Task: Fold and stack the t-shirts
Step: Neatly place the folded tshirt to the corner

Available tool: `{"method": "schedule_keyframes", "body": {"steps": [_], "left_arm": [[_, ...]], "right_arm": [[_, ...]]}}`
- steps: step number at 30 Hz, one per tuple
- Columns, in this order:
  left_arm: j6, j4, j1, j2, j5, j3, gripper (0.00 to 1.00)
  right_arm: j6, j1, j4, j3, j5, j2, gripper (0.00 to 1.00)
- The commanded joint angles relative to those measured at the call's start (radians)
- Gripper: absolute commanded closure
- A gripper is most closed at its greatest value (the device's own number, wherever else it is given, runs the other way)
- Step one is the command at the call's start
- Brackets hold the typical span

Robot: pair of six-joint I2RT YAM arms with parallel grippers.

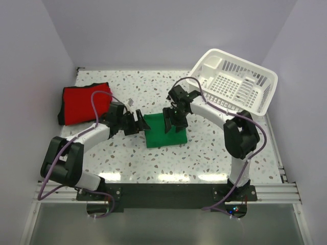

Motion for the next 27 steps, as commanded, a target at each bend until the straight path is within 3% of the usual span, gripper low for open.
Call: {"method": "schedule_keyframes", "body": {"steps": [1, 9, 27], "left_arm": [[-0.040, 0.185, 0.007, -0.019, 0.055, -0.050, 0.18], [-0.086, 0.310, 0.007, 0.050, 0.066, -0.113, 0.18], [-0.125, 0.456, 0.007, 0.221, 0.049, -0.152, 0.18]], "right_arm": [[0.016, 0.014, 0.070, -0.030, -0.021, 0.026, 0.38], [0.013, 0.020, 0.095, -0.104, -0.018, 0.125, 0.39], [0.005, 0.020, 0.077, -0.078, -0.019, 0.142, 0.39]]}}
